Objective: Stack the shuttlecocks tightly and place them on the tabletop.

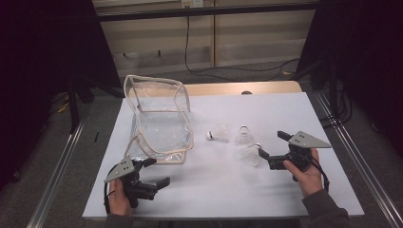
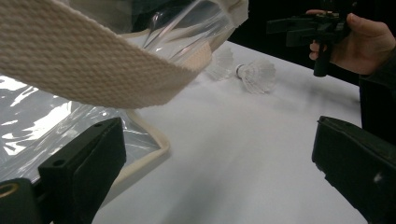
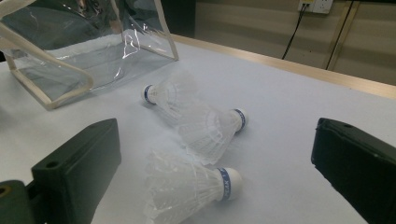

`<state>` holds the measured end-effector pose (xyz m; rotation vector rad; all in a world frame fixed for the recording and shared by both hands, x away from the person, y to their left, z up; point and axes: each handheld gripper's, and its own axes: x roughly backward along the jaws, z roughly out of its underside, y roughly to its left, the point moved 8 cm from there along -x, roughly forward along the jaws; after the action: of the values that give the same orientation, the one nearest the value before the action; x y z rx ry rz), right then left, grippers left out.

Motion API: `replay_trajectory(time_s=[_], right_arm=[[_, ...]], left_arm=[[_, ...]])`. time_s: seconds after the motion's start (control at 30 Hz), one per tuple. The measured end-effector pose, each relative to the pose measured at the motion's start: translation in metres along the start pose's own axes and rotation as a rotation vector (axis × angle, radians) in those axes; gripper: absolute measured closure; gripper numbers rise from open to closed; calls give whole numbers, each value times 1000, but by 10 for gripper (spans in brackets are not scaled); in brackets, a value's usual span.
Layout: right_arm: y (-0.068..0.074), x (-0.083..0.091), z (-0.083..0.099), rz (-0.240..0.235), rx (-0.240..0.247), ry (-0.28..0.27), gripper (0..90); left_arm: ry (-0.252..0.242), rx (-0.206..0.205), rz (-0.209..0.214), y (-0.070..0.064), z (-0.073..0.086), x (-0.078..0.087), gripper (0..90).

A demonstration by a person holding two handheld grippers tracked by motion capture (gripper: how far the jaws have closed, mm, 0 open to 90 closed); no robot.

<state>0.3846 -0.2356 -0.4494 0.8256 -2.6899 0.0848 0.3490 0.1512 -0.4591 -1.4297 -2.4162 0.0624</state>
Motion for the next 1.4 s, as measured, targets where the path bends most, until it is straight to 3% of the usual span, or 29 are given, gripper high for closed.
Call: replay_trajectory(time_s=[0.4, 0.93, 1.4], right_arm=[[-4, -11, -10, 10, -17, 0, 21], [-16, -25, -21, 52, 2, 39, 28], [-18, -38, -21, 56, -18, 69, 43]], left_arm=[[-6, -3, 0, 0, -2, 1, 30], [-10, -2, 5, -1, -2, 1, 29], [-9, -4, 8, -1, -2, 1, 29]])
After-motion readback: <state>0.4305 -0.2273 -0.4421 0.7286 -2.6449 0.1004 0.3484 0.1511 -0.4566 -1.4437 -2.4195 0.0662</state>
